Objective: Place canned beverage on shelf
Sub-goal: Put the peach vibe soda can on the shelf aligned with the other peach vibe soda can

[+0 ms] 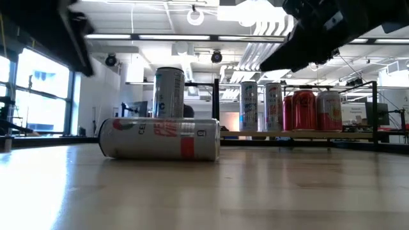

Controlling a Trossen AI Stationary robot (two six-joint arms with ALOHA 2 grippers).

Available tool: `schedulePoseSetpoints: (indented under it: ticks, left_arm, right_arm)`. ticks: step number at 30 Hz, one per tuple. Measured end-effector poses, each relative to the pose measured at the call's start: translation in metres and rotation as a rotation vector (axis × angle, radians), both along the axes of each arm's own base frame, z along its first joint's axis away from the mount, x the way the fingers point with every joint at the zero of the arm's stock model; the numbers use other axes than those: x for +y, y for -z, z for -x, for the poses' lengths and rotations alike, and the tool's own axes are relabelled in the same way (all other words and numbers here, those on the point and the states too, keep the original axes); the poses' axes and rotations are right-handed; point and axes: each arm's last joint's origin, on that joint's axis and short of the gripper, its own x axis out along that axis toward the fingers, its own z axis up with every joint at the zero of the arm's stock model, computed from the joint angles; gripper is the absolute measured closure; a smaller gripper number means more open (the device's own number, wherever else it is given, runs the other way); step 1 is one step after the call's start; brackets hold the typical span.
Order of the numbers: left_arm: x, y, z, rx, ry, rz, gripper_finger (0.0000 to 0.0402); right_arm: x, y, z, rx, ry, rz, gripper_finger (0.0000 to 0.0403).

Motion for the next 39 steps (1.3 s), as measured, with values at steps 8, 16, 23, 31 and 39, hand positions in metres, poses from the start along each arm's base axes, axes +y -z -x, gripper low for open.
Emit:
schedulePoseSetpoints:
  ticks: [8, 16, 23, 31, 39]
  left_arm:
    - [0.007, 0.043, 0.046, -0.187, -0.424, 0.156, 0.0392]
    - [0.031, 0.084, 0.046, -0.436, -0.557, 0.231, 0.0399]
    - [0.043, 0.1, 0.051, -0.462, -0.63, 0.245, 0.0401]
    - [0.055, 0.106, 0.045, -0.506, -0.649, 0.205, 0.0401]
    - [0.061, 0.105, 0.037, -0.519, -0.635, 0.175, 0.0401]
  right_arm:
    - [0.011, 0.037, -0.02, 0.069, -0.002, 0.01, 0.0401]
    - [0.018, 0.052, -0.045, 0.137, 0.004, -0.003, 0.0402]
    - [0.012, 0.061, -0.063, 0.197, 0.078, -0.009, 0.0403]
    - [0.002, 0.068, -0.083, 0.215, 0.111, -0.003, 0.0403]
    - [0.002, 0.073, -0.085, 0.238, 0.109, -0.015, 0.0403]
